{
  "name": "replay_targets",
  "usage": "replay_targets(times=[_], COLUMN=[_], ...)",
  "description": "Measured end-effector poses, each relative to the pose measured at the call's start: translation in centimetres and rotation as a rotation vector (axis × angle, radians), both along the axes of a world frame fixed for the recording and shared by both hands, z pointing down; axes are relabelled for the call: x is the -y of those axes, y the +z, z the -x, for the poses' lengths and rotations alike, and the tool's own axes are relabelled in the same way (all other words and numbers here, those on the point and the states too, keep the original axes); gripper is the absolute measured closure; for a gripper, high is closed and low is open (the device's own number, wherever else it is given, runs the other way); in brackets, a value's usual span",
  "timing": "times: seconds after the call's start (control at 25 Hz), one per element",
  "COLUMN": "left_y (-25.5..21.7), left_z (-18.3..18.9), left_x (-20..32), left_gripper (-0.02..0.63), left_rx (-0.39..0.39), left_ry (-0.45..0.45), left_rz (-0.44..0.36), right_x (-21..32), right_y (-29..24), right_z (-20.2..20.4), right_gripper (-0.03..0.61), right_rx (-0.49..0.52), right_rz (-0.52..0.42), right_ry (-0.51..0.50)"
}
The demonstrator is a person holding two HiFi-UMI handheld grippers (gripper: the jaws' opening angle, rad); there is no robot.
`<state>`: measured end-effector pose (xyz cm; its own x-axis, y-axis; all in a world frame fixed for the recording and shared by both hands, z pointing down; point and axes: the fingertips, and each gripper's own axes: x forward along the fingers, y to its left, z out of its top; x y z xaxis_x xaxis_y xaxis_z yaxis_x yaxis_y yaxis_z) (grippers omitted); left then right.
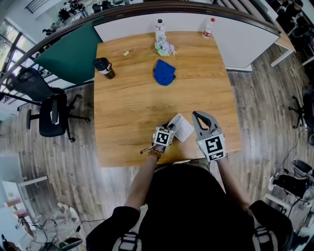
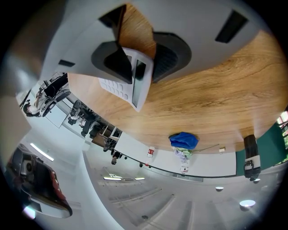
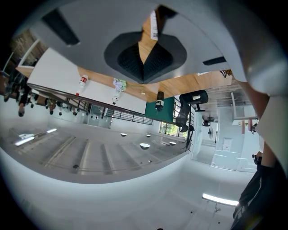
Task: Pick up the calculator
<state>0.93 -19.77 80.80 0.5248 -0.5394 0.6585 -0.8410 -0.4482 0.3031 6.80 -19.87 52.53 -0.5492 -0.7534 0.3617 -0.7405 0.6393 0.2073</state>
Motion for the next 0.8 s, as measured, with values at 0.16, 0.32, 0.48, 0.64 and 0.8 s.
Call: replay_targets(times=[0.16, 0.32, 0.48, 0.64, 0.8], left_y=[0.0, -0.2, -0.8, -2.0, -3.2], left_z=[0.1, -0.1, -0.3, -0.7, -1.1], left_x=[-0.2, -0.5, -0.5, -0.2, 0.1], left_gripper=[0.462, 0.469, 0.483, 0.501, 0.523], left_rx=[-0.023, -0.035, -0.045, -0.047, -0.054], left_ry=[-0.012, -0.012, 0.005, 0.028, 0.05], left_rz=[0.018, 0.029, 0.028, 0.006, -0.01], right_x=[-0.1, -0.4, -0.5, -0.5, -0.4], right_y=[0.0, -0.2, -0.2, -0.1, 0.1], right_z=[0.1, 0.1, 0.2, 0.0, -0.1], right_gripper=[0.572, 0.572, 0.572, 0.572, 0.572], right_rx=[0.002, -0.003, -0.004, -0.001, 0.012], right_rz=[-0.005, 0.002, 0.001, 0.004, 0.001], right_ry=[0.002, -0.004, -0.005, -0.002, 0.006])
